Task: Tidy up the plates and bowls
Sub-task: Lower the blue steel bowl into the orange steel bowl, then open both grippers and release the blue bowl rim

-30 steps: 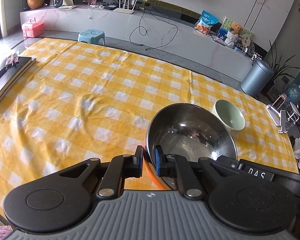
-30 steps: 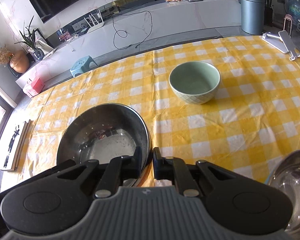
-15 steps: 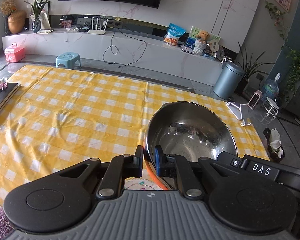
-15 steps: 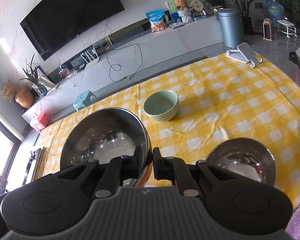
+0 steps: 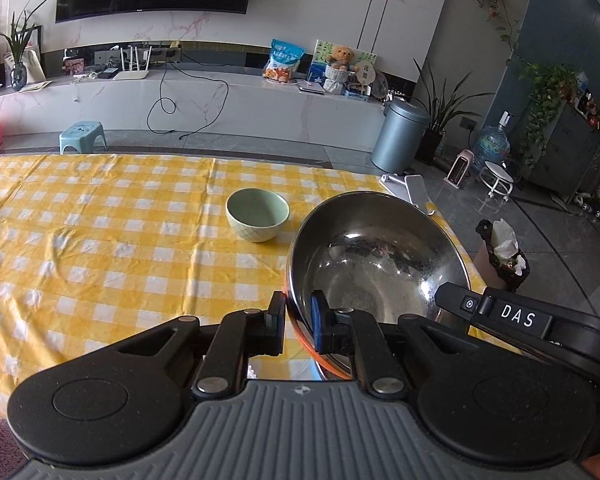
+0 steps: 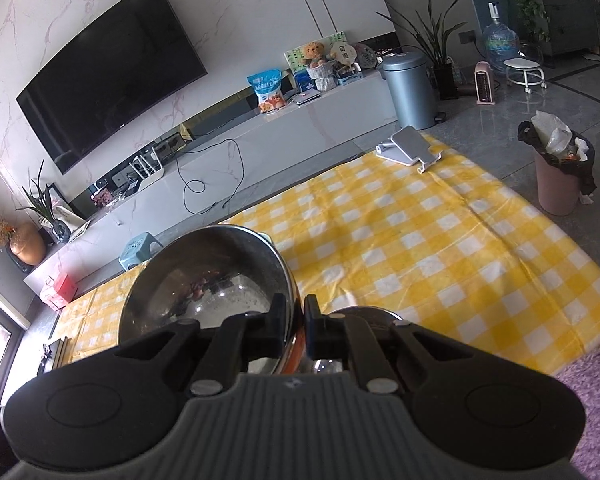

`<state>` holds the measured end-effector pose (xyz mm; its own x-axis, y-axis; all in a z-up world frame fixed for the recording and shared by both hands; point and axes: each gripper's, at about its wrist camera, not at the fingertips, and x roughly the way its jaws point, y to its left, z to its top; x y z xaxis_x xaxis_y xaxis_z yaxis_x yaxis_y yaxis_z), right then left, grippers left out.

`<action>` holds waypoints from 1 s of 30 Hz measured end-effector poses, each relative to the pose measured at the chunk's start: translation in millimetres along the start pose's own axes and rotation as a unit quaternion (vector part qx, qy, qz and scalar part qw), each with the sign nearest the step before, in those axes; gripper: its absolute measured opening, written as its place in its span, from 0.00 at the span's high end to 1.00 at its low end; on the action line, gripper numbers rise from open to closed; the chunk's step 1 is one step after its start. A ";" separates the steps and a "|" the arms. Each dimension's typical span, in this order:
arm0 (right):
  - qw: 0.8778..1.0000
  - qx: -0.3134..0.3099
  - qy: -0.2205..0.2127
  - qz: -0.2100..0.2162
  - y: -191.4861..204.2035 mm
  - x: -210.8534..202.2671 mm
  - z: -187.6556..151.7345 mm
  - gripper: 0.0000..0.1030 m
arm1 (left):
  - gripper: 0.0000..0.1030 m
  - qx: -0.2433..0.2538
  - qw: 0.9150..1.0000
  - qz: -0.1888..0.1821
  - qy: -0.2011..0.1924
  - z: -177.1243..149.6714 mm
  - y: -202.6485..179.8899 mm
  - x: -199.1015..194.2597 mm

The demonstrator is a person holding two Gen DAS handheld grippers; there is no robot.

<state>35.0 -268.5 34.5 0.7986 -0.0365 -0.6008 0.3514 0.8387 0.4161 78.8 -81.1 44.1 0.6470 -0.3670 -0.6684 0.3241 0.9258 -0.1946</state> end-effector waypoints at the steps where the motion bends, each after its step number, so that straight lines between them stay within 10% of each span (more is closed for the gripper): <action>1: 1.000 0.003 -0.002 -0.002 -3.8 -1.0 0.5 0.93 | 0.86 0.003 1.000 -0.003 0.002 -1.3 -4.1 1.7; 30: 0.996 0.046 0.048 -0.064 -78.7 45.5 -8.2 0.94 | 0.85 0.029 0.995 -0.004 0.100 -28.2 -44.7 73.9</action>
<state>39.7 -331.7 -31.2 0.6964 -0.0840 -0.7127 0.4939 0.7766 0.3910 92.6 -147.0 -16.9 0.4961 -0.3439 -0.7973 0.3723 0.9138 -0.1624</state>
